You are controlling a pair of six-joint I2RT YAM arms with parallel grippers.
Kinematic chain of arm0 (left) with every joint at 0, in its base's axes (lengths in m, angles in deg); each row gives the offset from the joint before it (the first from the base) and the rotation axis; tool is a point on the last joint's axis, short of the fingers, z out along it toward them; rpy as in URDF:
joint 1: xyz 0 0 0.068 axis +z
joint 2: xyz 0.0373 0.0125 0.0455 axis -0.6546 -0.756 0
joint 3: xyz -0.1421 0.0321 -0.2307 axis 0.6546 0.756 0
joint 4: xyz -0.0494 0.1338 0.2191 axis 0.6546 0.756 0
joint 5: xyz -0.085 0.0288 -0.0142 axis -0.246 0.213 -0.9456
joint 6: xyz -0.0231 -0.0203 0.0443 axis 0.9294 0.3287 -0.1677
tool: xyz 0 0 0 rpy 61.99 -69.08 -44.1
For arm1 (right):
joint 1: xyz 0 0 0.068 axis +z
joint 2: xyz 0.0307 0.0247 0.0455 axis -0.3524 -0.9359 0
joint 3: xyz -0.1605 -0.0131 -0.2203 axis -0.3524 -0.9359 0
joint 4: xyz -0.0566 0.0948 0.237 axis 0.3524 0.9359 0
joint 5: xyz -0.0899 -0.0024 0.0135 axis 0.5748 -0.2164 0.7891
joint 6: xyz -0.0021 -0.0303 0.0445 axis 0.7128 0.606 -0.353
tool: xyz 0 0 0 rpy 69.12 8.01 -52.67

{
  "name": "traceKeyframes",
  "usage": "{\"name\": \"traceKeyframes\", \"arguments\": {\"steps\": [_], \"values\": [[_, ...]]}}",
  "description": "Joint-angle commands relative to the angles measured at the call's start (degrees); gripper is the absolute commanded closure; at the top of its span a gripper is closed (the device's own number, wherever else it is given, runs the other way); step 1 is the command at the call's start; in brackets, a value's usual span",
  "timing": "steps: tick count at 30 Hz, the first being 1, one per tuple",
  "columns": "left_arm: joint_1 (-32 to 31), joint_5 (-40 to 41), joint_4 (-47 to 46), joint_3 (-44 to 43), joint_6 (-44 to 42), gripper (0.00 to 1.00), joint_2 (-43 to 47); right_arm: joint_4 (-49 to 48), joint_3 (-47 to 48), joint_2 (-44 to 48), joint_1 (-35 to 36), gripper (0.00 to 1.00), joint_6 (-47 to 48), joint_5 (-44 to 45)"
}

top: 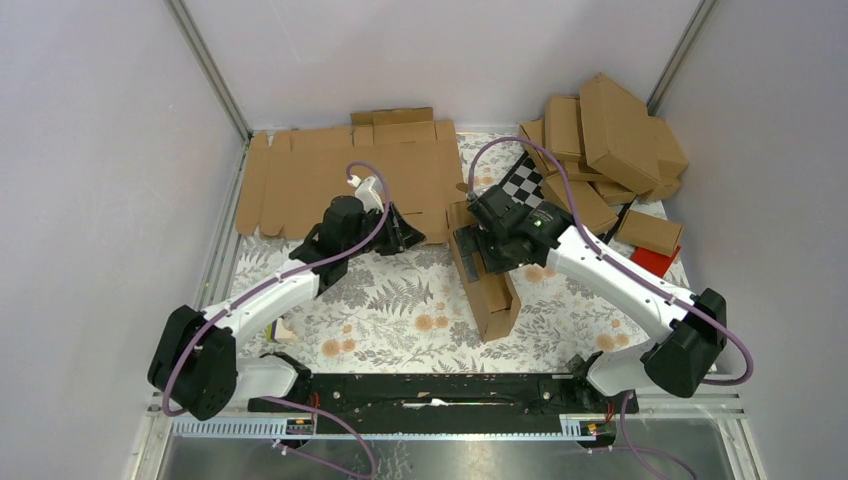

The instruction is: Fold the paper box

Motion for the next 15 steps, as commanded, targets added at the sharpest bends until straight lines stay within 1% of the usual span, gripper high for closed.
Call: {"name": "traceKeyframes", "arguments": {"steps": [1, 8, 11, 15], "values": [[0.9, 0.0, -0.6, 0.1, -1.2, 0.7, 2.7, 1.3, 1.7, -0.4, 0.5, 0.01, 1.0, 2.9], [1.7, 1.2, 1.5, 0.3, -2.4, 0.69, 4.7, -0.4, -0.2, 0.8, 0.5, 0.25, 1.7, 1.9], [1.7, 0.7, 1.5, 0.5, -2.2, 0.69, 5.0, 0.2, 0.0, 2.0, 0.5, 0.31, 2.1, 1.6], [1.8, 0.7, 1.9, 0.4, -2.8, 0.69, 5.3, 2.1, -0.4, 4.7, 0.5, 0.33, 3.4, 0.6]]}}
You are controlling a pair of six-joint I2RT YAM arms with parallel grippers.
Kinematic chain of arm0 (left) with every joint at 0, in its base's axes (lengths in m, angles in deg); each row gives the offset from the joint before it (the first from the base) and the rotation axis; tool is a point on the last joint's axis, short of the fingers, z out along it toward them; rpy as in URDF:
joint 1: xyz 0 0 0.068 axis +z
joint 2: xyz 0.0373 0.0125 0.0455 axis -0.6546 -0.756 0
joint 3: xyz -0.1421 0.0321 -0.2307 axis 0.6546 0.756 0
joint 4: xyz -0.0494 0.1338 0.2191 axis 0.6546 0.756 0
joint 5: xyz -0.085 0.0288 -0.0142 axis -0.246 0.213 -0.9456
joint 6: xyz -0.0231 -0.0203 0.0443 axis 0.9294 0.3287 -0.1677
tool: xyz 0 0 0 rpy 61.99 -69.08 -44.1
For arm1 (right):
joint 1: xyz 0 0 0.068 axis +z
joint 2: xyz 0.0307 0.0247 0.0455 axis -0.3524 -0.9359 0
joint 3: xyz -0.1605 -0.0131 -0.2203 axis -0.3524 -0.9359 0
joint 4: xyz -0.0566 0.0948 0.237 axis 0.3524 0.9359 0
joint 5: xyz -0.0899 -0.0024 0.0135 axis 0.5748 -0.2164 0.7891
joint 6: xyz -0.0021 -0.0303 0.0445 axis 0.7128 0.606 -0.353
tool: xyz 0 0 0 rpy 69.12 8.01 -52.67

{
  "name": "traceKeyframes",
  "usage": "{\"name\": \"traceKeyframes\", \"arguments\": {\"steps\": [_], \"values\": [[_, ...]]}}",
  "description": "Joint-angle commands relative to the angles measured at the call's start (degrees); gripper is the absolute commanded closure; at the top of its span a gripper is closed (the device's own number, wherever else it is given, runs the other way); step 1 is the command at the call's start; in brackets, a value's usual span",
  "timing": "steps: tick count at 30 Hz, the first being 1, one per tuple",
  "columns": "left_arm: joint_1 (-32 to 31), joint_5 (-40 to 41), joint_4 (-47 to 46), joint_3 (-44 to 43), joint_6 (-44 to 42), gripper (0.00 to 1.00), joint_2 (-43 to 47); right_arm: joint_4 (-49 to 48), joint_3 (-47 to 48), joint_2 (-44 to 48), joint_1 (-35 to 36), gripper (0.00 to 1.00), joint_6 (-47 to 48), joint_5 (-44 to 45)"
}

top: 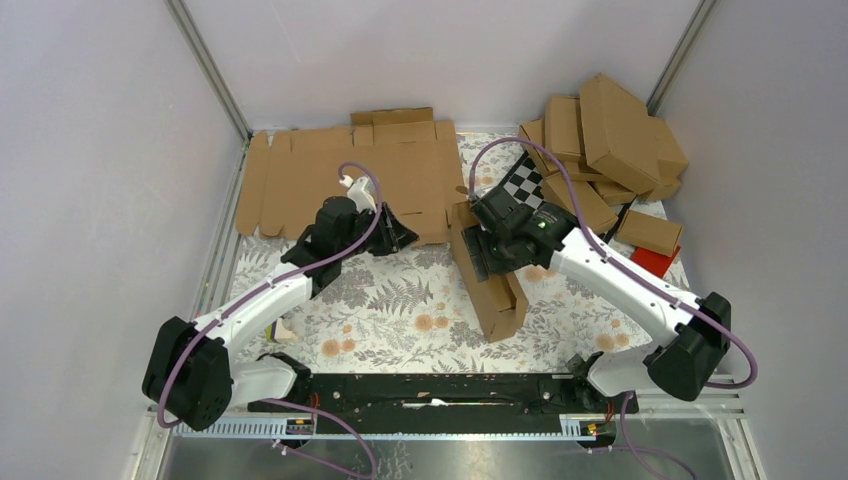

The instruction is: Fold the paper box

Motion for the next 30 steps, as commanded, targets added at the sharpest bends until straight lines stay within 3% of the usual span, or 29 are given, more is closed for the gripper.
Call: {"name": "traceKeyframes", "arguments": {"steps": [1, 10, 12, 16, 19, 24, 25, 30], "values": [[0.3, 0.2, -1.1, 0.0, -1.6, 0.69, 2.1, 2.3, -0.6, 4.9, 0.4, 0.34, 2.4, -0.7], [0.5, 7.1, -2.8, -3.0, -10.3, 0.64, 0.9, 3.5, -4.0, 10.0, 0.4, 0.35, 3.9, -8.0], [1.0, 4.7, -6.5, -3.6, -13.0, 0.63, -0.6, 3.5, -4.6, 10.6, 0.4, 0.35, 4.0, -8.5], [2.1, -4.1, -13.6, -6.5, -19.0, 0.39, -4.4, 3.6, -5.4, 11.6, 0.4, 0.36, 4.4, -8.9], [4.5, -8.8, -15.5, -8.3, -24.3, 0.31, -6.7, 3.5, -6.0, 12.4, 0.4, 0.37, 4.7, -9.6], [9.0, -21.6, -25.8, -7.9, -24.9, 0.17, -10.5, 3.5, -6.5, 13.6, 0.4, 0.37, 5.2, -9.7], [9.1, -22.2, -24.7, -8.9, -26.3, 0.04, -11.2, 3.5, -6.6, 13.9, 0.4, 0.37, 5.3, -9.6], [9.1, -26.1, -25.1, -11.7, -29.3, 0.04, -13.4, 3.3, -6.9, 14.6, 0.4, 0.36, 5.9, -9.0]]}}
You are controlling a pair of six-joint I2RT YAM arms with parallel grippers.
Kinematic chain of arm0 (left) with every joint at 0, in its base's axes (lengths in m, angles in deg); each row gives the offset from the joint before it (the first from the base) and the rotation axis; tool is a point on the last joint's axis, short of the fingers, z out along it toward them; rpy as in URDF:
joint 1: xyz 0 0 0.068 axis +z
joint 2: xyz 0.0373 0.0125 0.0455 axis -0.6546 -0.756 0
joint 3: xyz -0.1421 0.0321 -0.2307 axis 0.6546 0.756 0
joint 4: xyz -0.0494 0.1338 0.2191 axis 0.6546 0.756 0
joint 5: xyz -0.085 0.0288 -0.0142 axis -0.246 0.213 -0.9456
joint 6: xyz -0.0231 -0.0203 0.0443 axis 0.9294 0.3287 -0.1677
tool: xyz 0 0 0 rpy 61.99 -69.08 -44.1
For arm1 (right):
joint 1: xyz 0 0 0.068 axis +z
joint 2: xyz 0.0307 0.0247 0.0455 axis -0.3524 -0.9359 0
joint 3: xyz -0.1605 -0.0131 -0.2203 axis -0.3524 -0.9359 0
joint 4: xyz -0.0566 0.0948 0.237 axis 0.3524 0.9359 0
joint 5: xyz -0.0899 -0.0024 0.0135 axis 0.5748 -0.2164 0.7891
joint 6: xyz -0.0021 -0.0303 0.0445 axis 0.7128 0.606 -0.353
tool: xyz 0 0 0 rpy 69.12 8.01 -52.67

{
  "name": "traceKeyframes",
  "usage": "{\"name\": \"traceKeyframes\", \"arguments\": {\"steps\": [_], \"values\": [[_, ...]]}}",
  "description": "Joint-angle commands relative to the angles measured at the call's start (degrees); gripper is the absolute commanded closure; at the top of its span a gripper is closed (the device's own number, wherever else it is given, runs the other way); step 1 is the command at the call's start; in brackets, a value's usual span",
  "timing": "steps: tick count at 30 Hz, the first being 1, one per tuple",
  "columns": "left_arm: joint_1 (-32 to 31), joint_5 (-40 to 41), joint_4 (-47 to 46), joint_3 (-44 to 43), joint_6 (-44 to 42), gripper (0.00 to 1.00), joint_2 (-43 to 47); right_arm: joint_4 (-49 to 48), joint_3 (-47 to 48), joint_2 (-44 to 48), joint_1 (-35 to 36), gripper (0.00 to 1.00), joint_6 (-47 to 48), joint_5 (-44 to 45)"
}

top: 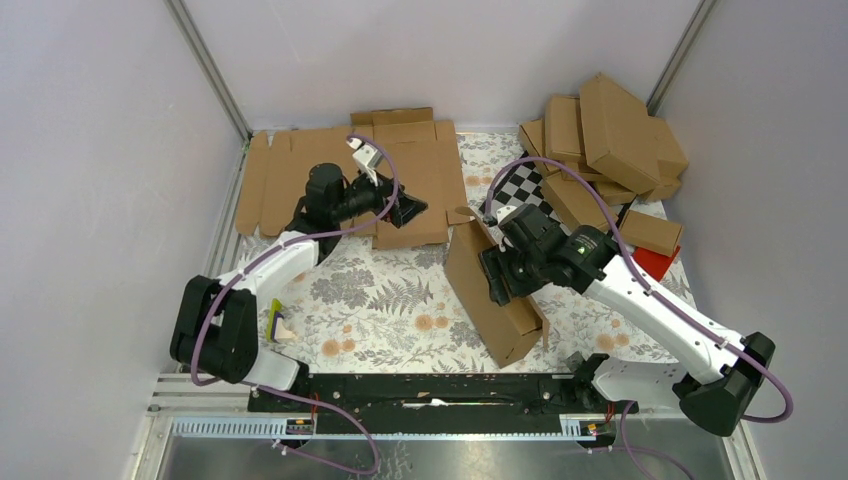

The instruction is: Fold the paper box

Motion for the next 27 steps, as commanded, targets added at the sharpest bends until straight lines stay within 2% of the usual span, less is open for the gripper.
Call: {"name": "traceKeyframes", "arguments": {"steps": [1, 4, 7, 13, 16, 20, 24, 27], "values": [[-0.2, -10.6, -8.6, -3.7, -4.2, 0.07, -1.4, -0.4, -0.2, 1.6, 0.4, 0.36, 1.4, 0.1], [-0.6, -12.4, -10.0, -6.3, -2.3, 0.16, -4.3, -1.1, -0.9, 2.0, 0.4, 0.36, 1.7, -0.1], [-2.2, -14.4, -6.4, -9.8, -3.6, 0.18, -6.5, -1.2, -1.1, 1.8, 0.4, 0.36, 1.9, -0.3], [-8.3, -13.3, 4.1, -14.1, -15.6, 0.16, -7.9, -2.3, -1.1, 1.4, 0.4, 0.36, 2.2, -0.5], [-9.7, -12.3, 4.1, -13.8, -19.8, 0.2, -8.1, -3.1, -1.1, 1.3, 0.4, 0.35, 2.2, -0.7], [-11.3, -10.7, 3.7, -14.4, -22.4, 0.36, -9.2, -3.1, -0.9, 0.9, 0.4, 0.36, 2.8, -0.7], [-12.7, -9.2, 6.0, -16.0, -24.3, 0.43, -10.8, -3.2, -0.9, 0.6, 0.4, 0.36, 2.9, -0.7], [-13.1, -7.3, 6.8, -16.4, -24.3, 0.55, -11.2, -3.2, -0.8, 0.4, 0.4, 0.36, 2.9, -0.7]]}}
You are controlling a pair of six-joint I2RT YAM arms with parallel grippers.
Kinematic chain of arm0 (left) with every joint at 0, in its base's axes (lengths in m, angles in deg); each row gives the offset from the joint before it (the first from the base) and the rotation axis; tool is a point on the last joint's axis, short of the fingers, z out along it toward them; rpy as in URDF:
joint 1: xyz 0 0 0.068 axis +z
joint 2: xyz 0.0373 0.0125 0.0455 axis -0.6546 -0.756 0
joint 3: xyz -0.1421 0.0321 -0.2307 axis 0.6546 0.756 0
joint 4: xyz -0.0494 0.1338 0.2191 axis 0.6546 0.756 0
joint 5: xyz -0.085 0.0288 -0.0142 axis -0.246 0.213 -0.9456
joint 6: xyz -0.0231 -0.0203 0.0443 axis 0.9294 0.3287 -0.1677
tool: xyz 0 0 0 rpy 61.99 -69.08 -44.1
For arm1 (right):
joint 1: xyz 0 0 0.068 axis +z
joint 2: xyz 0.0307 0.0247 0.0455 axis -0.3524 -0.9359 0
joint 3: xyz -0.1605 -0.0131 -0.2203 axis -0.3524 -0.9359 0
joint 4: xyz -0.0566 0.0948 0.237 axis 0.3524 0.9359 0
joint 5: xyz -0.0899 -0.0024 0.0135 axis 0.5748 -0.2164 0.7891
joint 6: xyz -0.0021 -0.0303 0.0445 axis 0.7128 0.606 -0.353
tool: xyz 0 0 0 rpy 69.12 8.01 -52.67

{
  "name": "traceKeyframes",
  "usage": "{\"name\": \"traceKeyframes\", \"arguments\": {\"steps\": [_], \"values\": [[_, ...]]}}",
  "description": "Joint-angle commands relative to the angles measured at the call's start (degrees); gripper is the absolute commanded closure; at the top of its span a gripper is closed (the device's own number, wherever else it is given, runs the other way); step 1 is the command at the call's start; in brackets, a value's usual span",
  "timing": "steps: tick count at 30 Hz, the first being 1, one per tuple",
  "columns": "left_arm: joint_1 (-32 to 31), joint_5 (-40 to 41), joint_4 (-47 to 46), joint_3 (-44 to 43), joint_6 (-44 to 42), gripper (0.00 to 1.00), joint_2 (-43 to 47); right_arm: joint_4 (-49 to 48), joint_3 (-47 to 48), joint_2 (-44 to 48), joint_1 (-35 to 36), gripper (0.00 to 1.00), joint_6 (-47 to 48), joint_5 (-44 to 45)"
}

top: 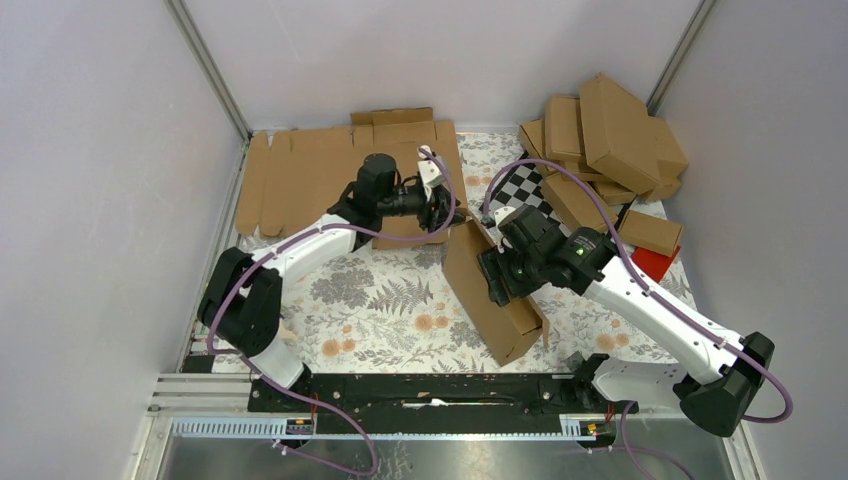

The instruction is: Fold the paper box

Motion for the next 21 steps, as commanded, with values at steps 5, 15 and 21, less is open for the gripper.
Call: {"name": "traceKeyframes", "arguments": {"steps": [5, 15, 21], "values": [[-1.9, 6.8, 5.2, -5.2, -4.6, 0.94, 0.5, -2.0, 0.1, -0.3, 0.4, 0.35, 1.1, -0.6], [-4.7, 12.2, 13.6, -8.2, -0.2, 1.0, 2.8, -2.1, 0.0, -1.7, 0.4, 0.25, 1.8, 2.6], [-6.8, 15.1, 19.8, -12.2, 4.0, 1.0, 2.2, -2.2, 0.0, -2.1, 0.4, 0.23, 2.2, 2.9]]}}
